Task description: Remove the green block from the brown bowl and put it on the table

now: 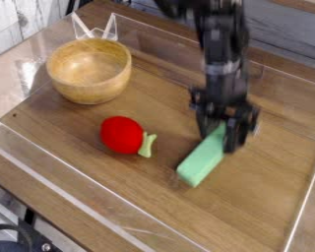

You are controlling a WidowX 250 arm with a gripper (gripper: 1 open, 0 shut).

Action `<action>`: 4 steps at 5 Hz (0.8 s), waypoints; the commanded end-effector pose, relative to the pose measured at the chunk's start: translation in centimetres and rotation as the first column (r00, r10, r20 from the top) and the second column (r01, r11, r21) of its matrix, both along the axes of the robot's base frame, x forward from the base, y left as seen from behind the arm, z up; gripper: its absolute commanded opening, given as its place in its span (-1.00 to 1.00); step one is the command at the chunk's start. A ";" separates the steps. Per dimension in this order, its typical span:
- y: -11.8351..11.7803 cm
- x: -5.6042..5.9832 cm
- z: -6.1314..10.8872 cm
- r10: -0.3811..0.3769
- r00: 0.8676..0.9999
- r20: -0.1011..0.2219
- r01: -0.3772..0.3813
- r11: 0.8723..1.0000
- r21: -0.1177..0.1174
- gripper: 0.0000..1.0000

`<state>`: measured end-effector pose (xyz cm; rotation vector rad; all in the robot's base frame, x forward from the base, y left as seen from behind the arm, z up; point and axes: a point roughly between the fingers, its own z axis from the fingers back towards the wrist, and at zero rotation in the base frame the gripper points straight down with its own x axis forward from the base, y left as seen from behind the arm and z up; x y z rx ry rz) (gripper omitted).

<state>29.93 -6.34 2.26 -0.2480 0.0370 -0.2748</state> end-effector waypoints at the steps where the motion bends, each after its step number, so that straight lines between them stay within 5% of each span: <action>1: -0.4 -0.5 1.0 0.010 0.998 0.066 -0.010 1.000 -0.010 -1.00; 3: -2.6 -1.1 2.0 0.110 0.993 0.053 -0.112 0.993 0.044 -1.00; 4: -3.9 -1.1 2.2 0.126 0.989 0.072 -0.131 0.989 0.063 -1.00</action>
